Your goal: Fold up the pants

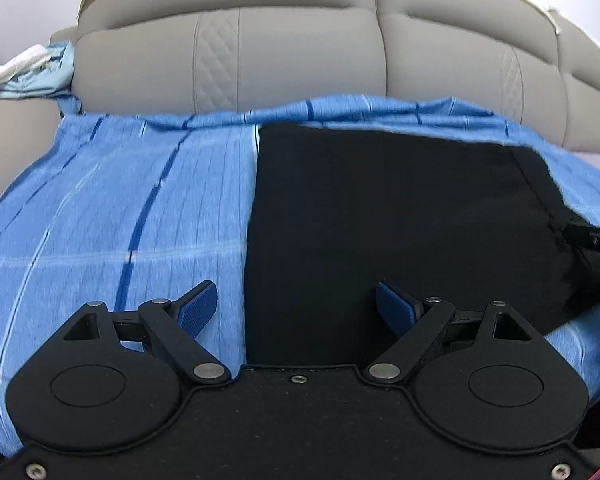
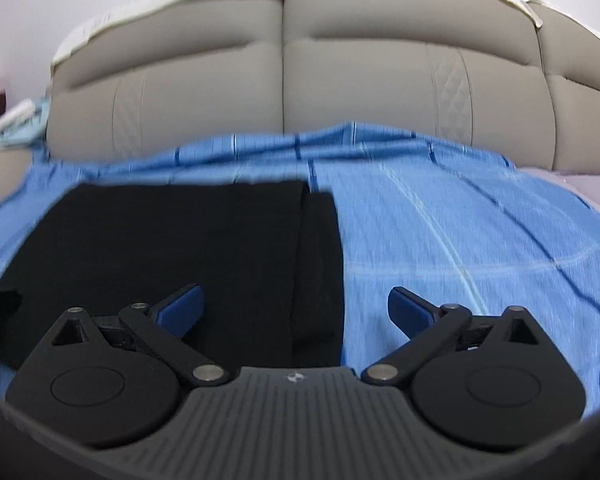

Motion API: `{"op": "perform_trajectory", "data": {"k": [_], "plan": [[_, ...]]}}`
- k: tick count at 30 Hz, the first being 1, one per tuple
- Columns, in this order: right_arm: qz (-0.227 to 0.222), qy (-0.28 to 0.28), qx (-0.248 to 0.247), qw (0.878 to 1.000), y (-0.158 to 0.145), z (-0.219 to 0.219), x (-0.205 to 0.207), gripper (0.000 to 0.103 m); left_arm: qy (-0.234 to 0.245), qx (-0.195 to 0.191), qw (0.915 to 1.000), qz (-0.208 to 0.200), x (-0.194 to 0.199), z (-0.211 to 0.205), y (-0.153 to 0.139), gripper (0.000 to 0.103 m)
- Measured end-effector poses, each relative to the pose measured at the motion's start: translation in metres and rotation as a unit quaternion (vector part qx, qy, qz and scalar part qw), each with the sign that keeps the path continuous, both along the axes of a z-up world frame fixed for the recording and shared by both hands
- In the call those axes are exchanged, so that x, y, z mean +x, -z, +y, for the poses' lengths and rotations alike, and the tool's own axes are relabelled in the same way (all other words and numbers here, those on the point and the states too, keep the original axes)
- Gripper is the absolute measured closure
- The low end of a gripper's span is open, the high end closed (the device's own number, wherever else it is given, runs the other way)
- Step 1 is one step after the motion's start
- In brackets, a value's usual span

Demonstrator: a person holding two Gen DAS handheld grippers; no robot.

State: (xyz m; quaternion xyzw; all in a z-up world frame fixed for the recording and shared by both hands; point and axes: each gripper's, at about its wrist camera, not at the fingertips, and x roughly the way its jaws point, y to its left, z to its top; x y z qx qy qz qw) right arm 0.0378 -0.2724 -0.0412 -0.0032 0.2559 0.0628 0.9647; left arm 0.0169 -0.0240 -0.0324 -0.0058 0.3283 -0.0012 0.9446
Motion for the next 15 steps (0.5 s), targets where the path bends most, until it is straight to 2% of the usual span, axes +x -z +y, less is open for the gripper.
{"op": "perform_trajectory", "data": {"k": [4, 7, 15], "plan": [[0.019, 0.002, -0.024, 1.000, 0.011, 0.007, -0.010, 0.000, -0.008, -0.014, 0.9998, 0.008, -0.006, 0.000, 0.005, 0.017], [0.020, 0.003, -0.016, 1.000, 0.013, 0.004, -0.014, 0.000, -0.015, -0.028, 0.9994, 0.012, -0.006, 0.002, 0.006, 0.016], [0.038, 0.007, 0.005, 0.999, 0.017, -0.002, -0.008, 0.000, -0.018, -0.034, 0.9992, 0.013, -0.005, 0.003, 0.009, 0.011]]}}
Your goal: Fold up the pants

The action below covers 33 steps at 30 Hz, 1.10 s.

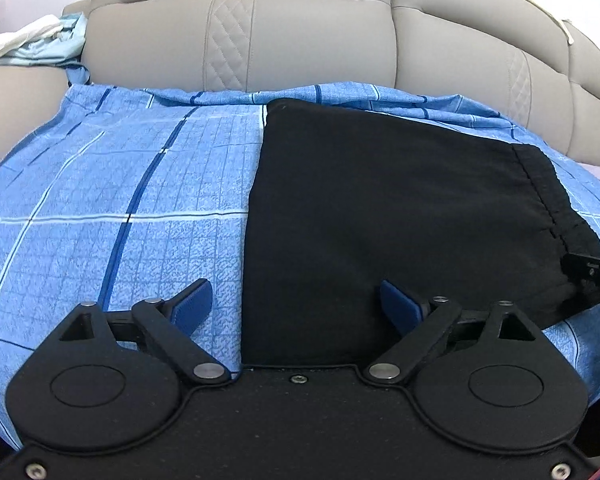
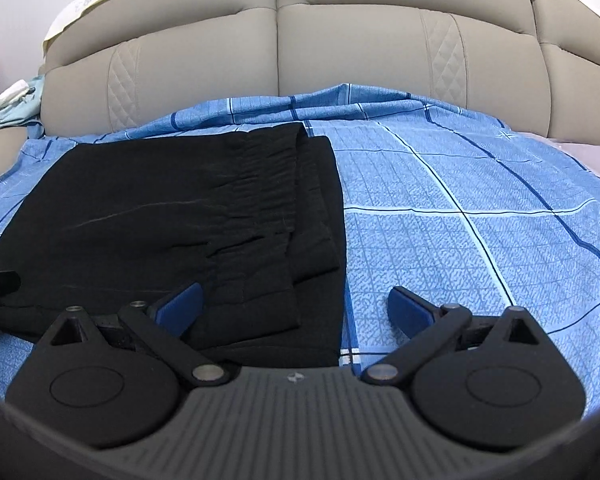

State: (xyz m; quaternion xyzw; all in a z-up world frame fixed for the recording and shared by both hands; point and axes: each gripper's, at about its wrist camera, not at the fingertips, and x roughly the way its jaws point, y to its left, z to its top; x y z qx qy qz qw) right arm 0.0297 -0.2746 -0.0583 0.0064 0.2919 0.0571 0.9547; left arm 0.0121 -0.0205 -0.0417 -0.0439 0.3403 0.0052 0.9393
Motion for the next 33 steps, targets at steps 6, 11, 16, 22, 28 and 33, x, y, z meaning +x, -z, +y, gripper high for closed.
{"op": "perform_trajectory", "data": {"k": [6, 11, 16, 22, 28, 33], "plan": [[0.026, -0.019, 0.011, 0.999, -0.009, -0.008, 0.010, 0.000, 0.015, -0.006, 0.9997, 0.019, 0.010, 0.002, -0.018, 0.010], [0.017, -0.017, 0.067, 0.998, -0.023, -0.029, 0.027, 0.000, 0.043, -0.033, 0.9982, -0.028, 0.029, 0.022, -0.051, 0.003], [0.010, 0.016, 0.079, 0.997, -0.037, -0.049, 0.068, 0.000, 0.045, -0.019, 0.9983, -0.032, 0.076, 0.035, -0.062, 0.002], [0.024, 0.005, 0.107, 0.994, -0.032, -0.042, 0.102, 0.000, 0.032, -0.035, 0.9989, 0.003, 0.126, 0.038, -0.045, 0.002], [0.043, -0.037, 0.057, 0.997, -0.026, -0.020, 0.119, 0.008, 0.042, -0.077, 0.9954, 0.037, 0.154, 0.039, -0.027, 0.006], [0.037, -0.076, 0.075, 0.994, -0.027, -0.018, 0.124, 0.028, 0.049, -0.104, 0.9922, 0.046, 0.161, 0.044, -0.020, 0.006]]}}
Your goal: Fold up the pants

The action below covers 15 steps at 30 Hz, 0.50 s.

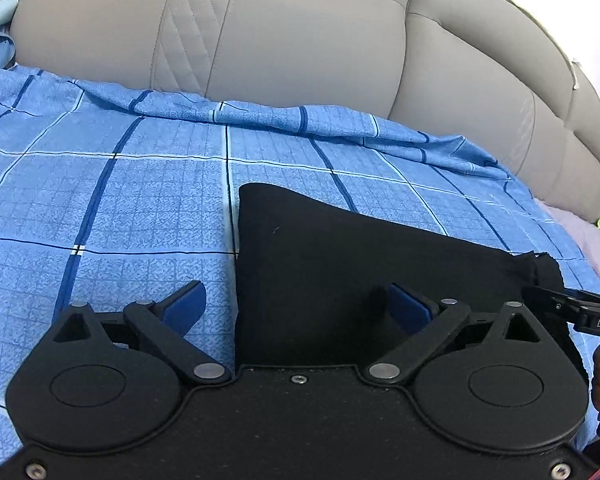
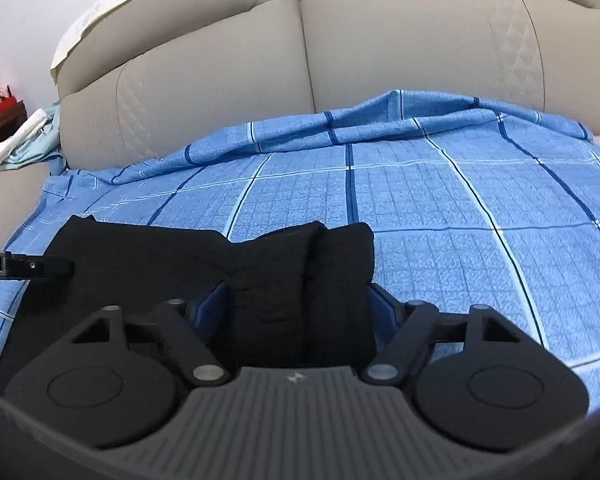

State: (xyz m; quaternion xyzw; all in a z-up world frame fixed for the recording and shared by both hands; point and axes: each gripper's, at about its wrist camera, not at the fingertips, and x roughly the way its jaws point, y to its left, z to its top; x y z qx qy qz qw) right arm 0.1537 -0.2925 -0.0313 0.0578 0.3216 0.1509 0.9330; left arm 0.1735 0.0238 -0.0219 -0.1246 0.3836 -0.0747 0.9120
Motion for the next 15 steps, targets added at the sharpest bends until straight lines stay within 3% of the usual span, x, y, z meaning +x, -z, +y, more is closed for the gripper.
{"op": "perform_trajectory", "data": {"k": [6, 12, 15], "plan": [[-0.001, 0.006, 0.023, 1.000, 0.002, -0.004, 0.002, 0.029, 0.006, 0.011, 0.9999, -0.003, 0.005, -0.001, 0.001, 0.006], [-0.006, 0.011, 0.031, 0.999, 0.004, -0.003, 0.002, 0.034, 0.019, -0.049, 0.9985, -0.017, 0.013, -0.001, 0.006, 0.001], [-0.008, 0.010, 0.032, 0.999, 0.004, -0.004, 0.001, 0.036, 0.011, -0.056, 0.9982, -0.018, 0.017, -0.003, 0.006, 0.001]]}}
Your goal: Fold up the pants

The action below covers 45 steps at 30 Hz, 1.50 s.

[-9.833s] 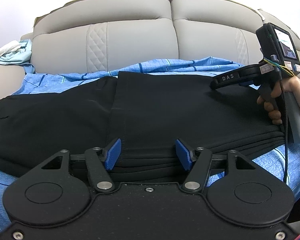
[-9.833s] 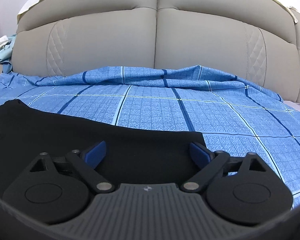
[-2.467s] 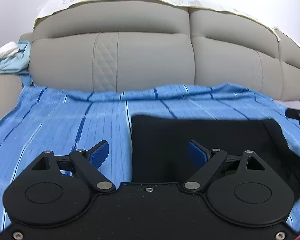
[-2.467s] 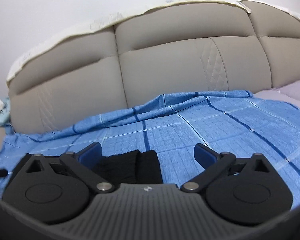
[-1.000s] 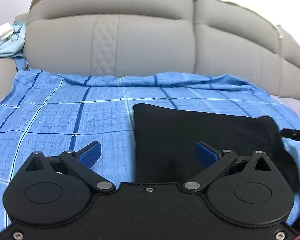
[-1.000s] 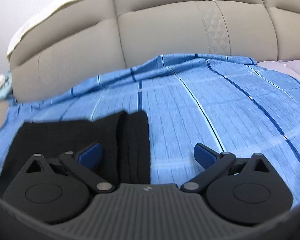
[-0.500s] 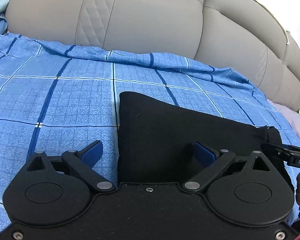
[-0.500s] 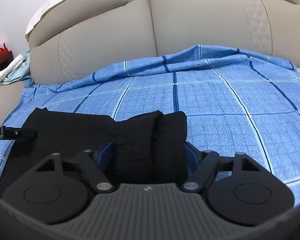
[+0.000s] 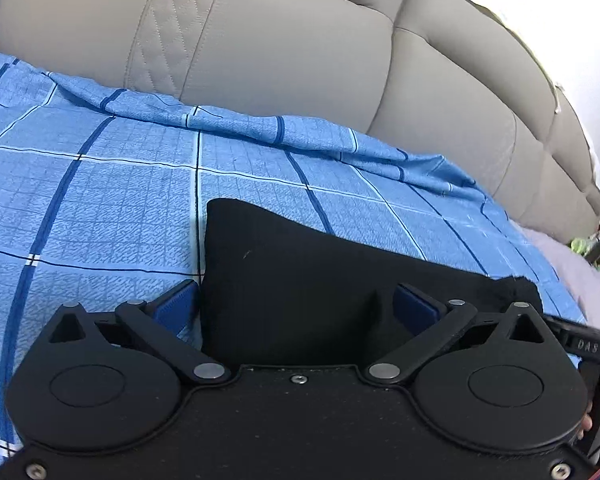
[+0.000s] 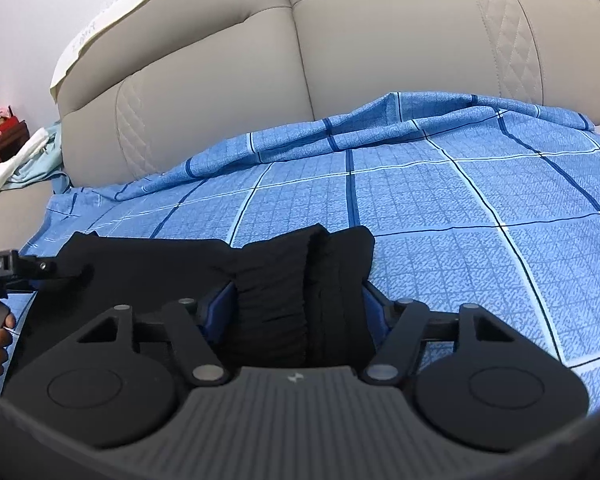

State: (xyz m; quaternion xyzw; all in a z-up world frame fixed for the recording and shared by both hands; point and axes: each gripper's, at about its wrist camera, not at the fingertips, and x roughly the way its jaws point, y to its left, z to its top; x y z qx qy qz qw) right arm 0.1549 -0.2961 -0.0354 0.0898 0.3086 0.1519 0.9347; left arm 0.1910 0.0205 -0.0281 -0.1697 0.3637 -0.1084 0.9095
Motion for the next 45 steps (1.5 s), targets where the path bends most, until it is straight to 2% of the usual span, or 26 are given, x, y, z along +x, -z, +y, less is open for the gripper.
{"op": "perform_trajectory", "data": {"k": [6, 9, 13, 16, 18, 20, 21, 22, 25, 29, 32, 40, 45], "plan": [[-0.003, 0.001, 0.000, 1.000, 0.001, 0.000, 0.001, 0.036, 0.021, 0.007, 0.9997, -0.003, 0.001, -0.006, 0.000, 0.001], [-0.002, -0.001, 0.001, 1.000, 0.002, 0.002, 0.000, 0.037, 0.032, -0.007, 0.9992, -0.023, -0.008, -0.005, 0.004, 0.001], [-0.009, -0.005, -0.012, 1.000, 0.004, 0.008, -0.001, 0.037, 0.041, -0.005, 0.9984, -0.037, -0.017, -0.002, 0.007, 0.001], [-0.009, -0.004, -0.011, 1.000, 0.004, 0.009, -0.001, 0.037, 0.037, 0.016, 0.9986, -0.034, -0.017, -0.009, 0.005, 0.002], [-0.011, -0.002, -0.012, 1.000, 0.004, 0.009, -0.001, 0.038, 0.024, 0.058, 0.9975, -0.033, -0.018, -0.021, 0.004, 0.012], [-0.012, 0.001, -0.010, 1.000, 0.004, 0.010, -0.002, 0.041, 0.002, 0.111, 0.9932, -0.037, -0.020, -0.033, 0.002, 0.042], [-0.012, 0.002, -0.005, 1.000, 0.004, 0.011, -0.002, 0.046, -0.010, 0.126, 0.9910, -0.045, -0.023, -0.035, 0.001, 0.049], [-0.011, 0.002, 0.000, 1.000, 0.004, 0.012, -0.002, 0.051, -0.017, 0.122, 0.9911, -0.051, -0.025, -0.034, 0.000, 0.064], [-0.008, 0.002, 0.012, 1.000, 0.003, 0.018, 0.000, 0.057, -0.041, 0.109, 0.9910, -0.065, -0.030, -0.026, -0.006, 0.083], [-0.016, -0.001, 0.009, 1.000, -0.003, 0.035, 0.010, 0.061, -0.060, 0.133, 0.9855, -0.087, -0.025, -0.023, -0.015, 0.085], [-0.022, -0.006, -0.009, 1.000, -0.009, 0.052, 0.030, 0.062, -0.076, 0.138, 0.9844, -0.079, -0.008, -0.010, -0.018, 0.085], [-0.031, -0.012, -0.022, 0.999, -0.018, 0.091, 0.105, 0.063, -0.107, 0.163, 0.9777, -0.078, 0.064, 0.020, -0.029, 0.085], [-0.025, -0.001, -0.024, 0.999, -0.017, 0.101, 0.147, 0.063, -0.113, 0.171, 0.9766, -0.064, 0.108, 0.029, -0.019, 0.085]]}}
